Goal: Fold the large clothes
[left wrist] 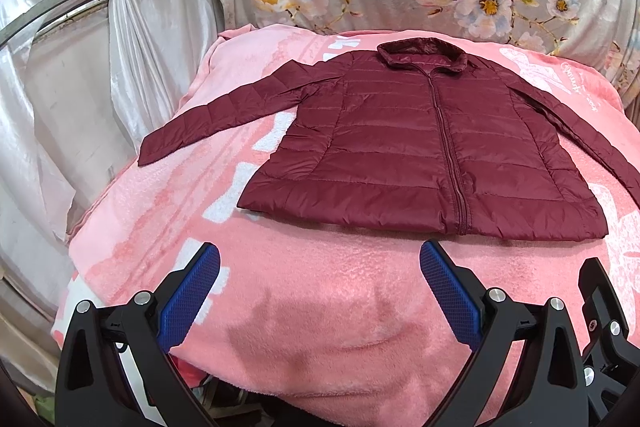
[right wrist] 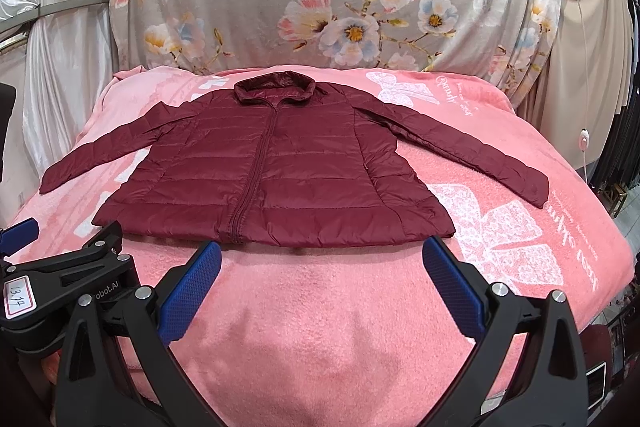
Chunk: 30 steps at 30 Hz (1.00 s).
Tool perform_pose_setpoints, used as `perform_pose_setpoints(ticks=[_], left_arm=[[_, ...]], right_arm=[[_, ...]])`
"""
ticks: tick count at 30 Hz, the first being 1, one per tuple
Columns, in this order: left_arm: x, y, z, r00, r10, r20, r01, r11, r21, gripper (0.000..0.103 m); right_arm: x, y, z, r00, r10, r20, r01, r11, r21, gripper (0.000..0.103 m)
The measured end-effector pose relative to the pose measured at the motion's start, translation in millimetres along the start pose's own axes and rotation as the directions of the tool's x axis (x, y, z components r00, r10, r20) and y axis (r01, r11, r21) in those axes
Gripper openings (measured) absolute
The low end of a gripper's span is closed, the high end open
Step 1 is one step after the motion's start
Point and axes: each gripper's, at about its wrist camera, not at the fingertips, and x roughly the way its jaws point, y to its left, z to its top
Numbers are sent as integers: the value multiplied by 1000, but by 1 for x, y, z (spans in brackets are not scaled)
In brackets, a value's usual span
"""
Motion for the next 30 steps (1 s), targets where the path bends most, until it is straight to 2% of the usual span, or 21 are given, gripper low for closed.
perform_pose_setpoints(ticks=[14, 18, 21, 25, 28, 30], left_arm=[[14, -4, 10, 1000, 3, 3, -3, 1000, 11, 98], [26, -8, 11, 999, -39, -6, 39, 999, 24, 98], [38, -12, 12, 998, -66, -21, 67, 997, 34, 98], [64, -12, 14, 986, -136, -100, 137, 991, 0, 98], [79, -13, 14, 985, -131, -112, 130, 991, -17, 97], [86, -14, 16, 987, -116, -111, 116, 993, -7, 97]], right_arm=[[21, 1, 0, 1000, 23, -11, -22, 1000, 7, 98], [32, -6, 2, 998, 55, -26, -54, 998, 24, 98], [48, -28, 6, 997, 72, -36, -69, 994, 87, 98], [66, -66, 8, 1000, 6, -6, -5, 987, 163, 98], [75, -104, 5, 994, -76, 74, 58, 972, 228, 98], [90, -131, 7, 991, -121, 56, 102, 959, 263, 98]])
